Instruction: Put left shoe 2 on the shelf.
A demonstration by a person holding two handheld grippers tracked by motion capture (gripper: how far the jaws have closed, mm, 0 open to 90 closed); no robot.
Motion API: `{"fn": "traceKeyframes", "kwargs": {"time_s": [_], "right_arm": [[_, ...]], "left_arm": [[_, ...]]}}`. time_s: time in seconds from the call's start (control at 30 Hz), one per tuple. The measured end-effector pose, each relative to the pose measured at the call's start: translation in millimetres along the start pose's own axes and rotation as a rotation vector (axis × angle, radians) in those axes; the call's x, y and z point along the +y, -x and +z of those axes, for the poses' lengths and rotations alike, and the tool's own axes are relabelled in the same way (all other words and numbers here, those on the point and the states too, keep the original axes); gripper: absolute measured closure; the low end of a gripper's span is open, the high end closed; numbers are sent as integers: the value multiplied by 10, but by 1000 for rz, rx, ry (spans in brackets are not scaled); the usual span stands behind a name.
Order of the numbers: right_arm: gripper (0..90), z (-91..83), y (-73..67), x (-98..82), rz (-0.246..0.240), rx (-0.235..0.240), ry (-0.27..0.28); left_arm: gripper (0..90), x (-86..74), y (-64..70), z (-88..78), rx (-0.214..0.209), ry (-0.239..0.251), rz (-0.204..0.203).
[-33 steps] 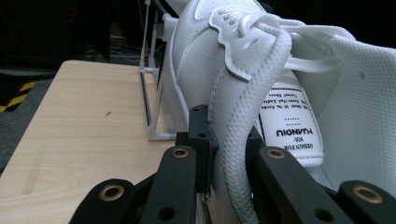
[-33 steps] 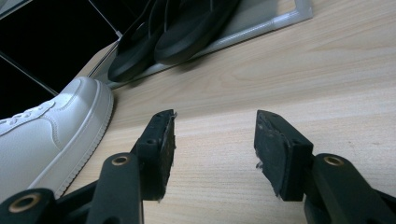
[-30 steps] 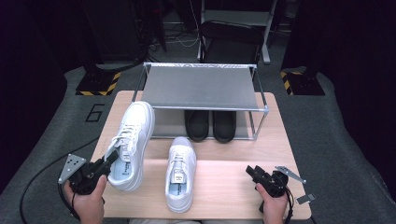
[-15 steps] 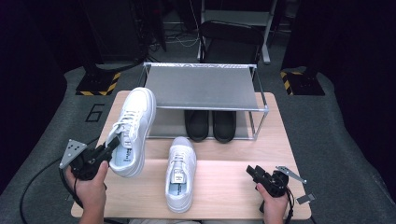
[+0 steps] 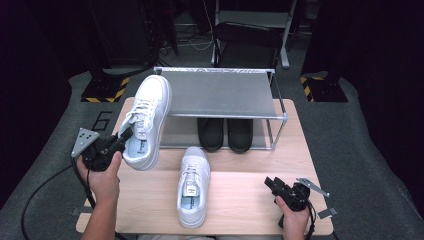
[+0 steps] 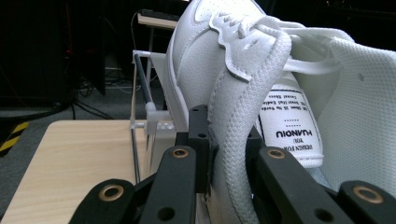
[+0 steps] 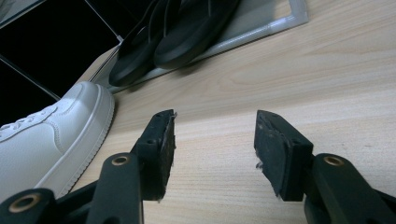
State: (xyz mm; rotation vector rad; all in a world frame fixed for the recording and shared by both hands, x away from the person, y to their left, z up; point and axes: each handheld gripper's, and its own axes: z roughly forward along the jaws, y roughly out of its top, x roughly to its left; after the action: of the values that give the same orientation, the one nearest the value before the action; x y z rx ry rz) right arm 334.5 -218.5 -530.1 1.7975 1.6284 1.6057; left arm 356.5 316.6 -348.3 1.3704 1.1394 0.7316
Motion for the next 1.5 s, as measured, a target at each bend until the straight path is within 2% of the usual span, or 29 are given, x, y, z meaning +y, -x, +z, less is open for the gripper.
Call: {"fn": "traceKeyframes", "kwargs": {"time_s": [0.23, 0.33, 0.37, 0.6, 0.77, 1.0, 1.1, 1.5], "right_arm": [[479, -13, 7, 4, 8, -2, 0], [479, -15, 25, 5, -11, 0, 8], [479, -13, 18, 4, 4, 7, 7], [479, -19, 16, 7, 18, 4, 4], [479, -19, 36, 9, 6, 6, 12], [479, -19, 51, 7, 18, 9, 12], [479, -22, 52, 8, 20, 9, 12], [479, -29, 49, 11, 33, 11, 2]], "left_arm": [[817, 50, 38, 148, -5, 3, 4], [817, 47, 39, 203, -10, 0, -4], [817, 46, 37, 221, -13, 0, -8], [816, 47, 31, 364, -14, -7, -18], [816, 50, 30, 462, -18, -4, -21], [815, 58, 51, 586, -20, -14, -15], [815, 64, 58, 628, -26, -12, -25], [817, 205, 153, 859, -36, -12, -17]]}}
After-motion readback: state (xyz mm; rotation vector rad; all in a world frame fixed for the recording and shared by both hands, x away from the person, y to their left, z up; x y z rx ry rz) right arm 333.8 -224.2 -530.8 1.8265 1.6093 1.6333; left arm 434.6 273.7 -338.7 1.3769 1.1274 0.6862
